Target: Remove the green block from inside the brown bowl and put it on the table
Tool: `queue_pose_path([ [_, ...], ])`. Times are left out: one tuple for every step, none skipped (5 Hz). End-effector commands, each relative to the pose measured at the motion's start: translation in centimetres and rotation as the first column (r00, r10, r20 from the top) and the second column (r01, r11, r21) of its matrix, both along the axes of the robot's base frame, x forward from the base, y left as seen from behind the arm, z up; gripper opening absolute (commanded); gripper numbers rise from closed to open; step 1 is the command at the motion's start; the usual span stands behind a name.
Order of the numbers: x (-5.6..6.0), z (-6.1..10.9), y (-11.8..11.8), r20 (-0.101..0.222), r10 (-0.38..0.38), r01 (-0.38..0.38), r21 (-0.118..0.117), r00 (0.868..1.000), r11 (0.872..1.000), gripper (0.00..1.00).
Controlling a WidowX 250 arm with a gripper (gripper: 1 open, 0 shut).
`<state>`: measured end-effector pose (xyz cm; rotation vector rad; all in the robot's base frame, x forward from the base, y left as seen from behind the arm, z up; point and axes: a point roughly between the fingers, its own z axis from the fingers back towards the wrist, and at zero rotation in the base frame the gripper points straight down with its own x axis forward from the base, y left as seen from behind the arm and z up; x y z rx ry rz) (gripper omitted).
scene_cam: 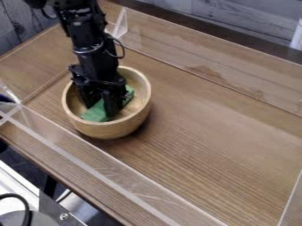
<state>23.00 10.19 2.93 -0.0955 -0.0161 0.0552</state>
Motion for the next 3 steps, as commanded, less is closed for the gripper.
queue_pose_path([
  [0.50,0.43,0.19,0.004,0.001,-0.001,0.005,1.000,1.000,0.00],
  [0.90,1.14,0.33,0.007,-0.004,0.004,0.004,1.000,1.000,0.00],
  [0.92,1.24,0.27,0.003,0.006,-0.006,-0.003,1.000,1.000,0.00],
])
